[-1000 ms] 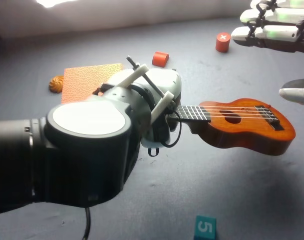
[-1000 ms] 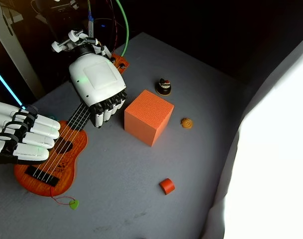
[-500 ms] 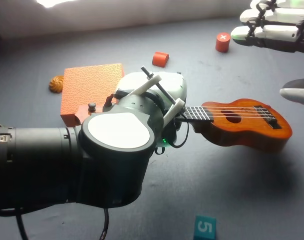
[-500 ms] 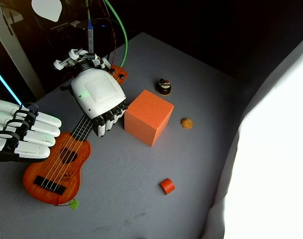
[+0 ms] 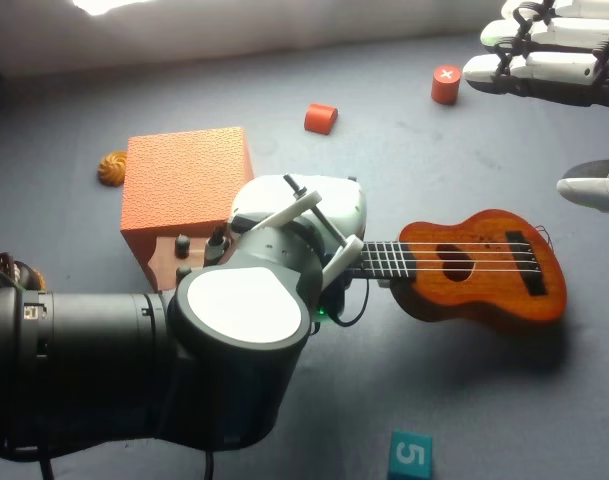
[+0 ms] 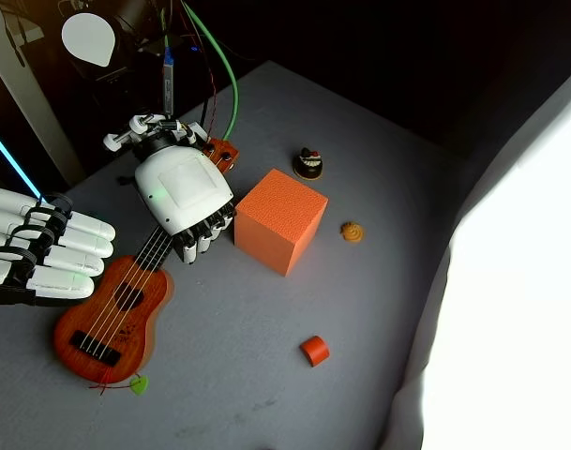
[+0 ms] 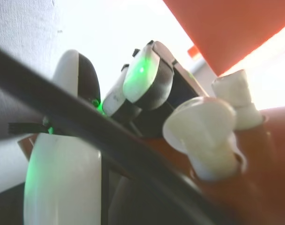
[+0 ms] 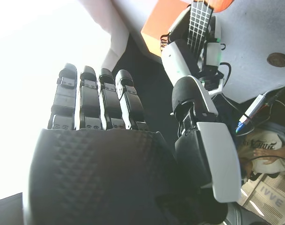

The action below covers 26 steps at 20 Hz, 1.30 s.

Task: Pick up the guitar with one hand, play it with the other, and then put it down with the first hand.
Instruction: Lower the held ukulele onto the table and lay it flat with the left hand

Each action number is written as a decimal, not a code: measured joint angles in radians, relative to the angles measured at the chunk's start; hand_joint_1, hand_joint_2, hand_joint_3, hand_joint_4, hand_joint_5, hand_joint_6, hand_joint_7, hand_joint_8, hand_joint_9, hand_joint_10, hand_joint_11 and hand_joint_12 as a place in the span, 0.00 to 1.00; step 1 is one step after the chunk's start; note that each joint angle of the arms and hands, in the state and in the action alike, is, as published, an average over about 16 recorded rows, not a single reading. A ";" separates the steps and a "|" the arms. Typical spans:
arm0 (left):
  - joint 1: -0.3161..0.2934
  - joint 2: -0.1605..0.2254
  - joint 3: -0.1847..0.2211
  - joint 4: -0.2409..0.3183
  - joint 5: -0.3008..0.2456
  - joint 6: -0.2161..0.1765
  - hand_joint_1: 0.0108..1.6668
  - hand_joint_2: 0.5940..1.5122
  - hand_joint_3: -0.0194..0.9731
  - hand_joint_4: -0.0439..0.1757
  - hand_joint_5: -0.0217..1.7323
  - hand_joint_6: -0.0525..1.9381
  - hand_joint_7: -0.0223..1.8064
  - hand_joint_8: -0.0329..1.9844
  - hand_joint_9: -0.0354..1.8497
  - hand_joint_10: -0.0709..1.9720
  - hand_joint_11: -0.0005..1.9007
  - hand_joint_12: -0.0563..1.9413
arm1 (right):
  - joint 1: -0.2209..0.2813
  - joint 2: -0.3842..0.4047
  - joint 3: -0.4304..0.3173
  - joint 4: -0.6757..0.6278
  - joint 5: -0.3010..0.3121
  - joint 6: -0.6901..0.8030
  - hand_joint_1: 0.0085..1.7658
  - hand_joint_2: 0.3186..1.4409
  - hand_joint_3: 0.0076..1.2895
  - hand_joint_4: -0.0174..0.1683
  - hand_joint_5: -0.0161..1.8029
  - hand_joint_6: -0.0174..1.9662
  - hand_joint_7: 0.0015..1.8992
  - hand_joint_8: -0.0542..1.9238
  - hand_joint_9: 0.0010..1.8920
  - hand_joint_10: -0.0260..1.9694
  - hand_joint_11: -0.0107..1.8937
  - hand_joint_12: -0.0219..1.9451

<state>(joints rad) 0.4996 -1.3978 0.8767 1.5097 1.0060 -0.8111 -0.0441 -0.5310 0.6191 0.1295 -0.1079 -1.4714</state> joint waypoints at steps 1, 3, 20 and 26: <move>0.007 -0.003 0.002 0.003 0.000 -0.002 0.82 0.55 0.00 0.19 0.67 0.97 0.70 0.98 0.74 0.97 0.74 0.98 | 0.000 0.000 0.000 0.000 0.000 0.000 0.17 0.94 0.01 0.14 0.07 0.05 0.02 0.03 0.01 0.02 0.02 0.01; 0.020 -0.008 0.005 0.010 -0.001 -0.004 0.79 0.55 0.00 0.19 0.66 0.97 0.70 0.98 0.73 0.97 0.73 0.98 | 0.000 0.000 0.000 0.000 -0.001 0.000 0.17 0.94 0.01 0.14 0.07 0.05 0.02 0.03 0.01 0.02 0.02 0.01; 0.089 -0.039 0.041 0.082 -0.055 -0.003 0.09 0.54 0.01 0.26 0.38 0.58 0.42 0.61 0.43 0.71 0.38 0.88 | 0.000 0.000 0.000 0.000 -0.002 0.000 0.17 0.94 0.01 0.14 0.07 0.07 0.03 0.03 0.01 0.01 0.02 0.01; 0.079 -0.040 0.051 0.094 -0.075 0.013 0.01 0.51 0.02 0.38 0.19 0.23 0.22 0.25 0.22 0.36 0.14 0.57 | 0.000 0.000 0.000 0.000 -0.003 0.000 0.18 0.94 0.01 0.14 0.07 0.08 0.03 0.03 0.01 0.01 0.02 0.01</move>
<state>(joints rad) 0.5784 -1.4373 0.9275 1.6036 0.9305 -0.7984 -0.0441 -0.5310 0.6188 0.1295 -0.1107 -1.4712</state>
